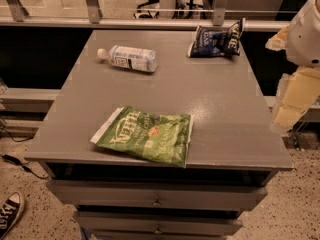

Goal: Place blue plastic bottle upright

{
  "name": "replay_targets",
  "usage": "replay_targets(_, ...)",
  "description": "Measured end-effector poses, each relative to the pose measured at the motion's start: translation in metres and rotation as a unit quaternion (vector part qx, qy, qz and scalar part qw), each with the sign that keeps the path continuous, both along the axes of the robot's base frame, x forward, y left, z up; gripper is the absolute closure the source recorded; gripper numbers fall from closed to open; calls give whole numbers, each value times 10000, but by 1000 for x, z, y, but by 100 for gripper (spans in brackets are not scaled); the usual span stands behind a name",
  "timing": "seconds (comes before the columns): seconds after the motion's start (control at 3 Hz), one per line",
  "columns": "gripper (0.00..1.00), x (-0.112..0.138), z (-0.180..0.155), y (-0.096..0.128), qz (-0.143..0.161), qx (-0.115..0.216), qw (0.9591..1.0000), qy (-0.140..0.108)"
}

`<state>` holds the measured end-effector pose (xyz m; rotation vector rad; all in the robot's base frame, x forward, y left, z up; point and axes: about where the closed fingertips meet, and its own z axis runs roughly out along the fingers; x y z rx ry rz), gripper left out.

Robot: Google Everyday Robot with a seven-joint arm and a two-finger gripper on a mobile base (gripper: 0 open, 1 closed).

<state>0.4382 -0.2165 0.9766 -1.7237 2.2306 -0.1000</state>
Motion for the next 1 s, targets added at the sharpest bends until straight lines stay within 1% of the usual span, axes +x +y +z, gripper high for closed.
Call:
replay_targets(0.33, 0, 1, 0, 4, 30, 26, 10000, -25)
replay_targets(0.67, 0, 15, -7, 33, 188, 163, 9997, -63)
replay_targets(1.0, 0, 44, -14, 75, 312, 289, 9991, -78)
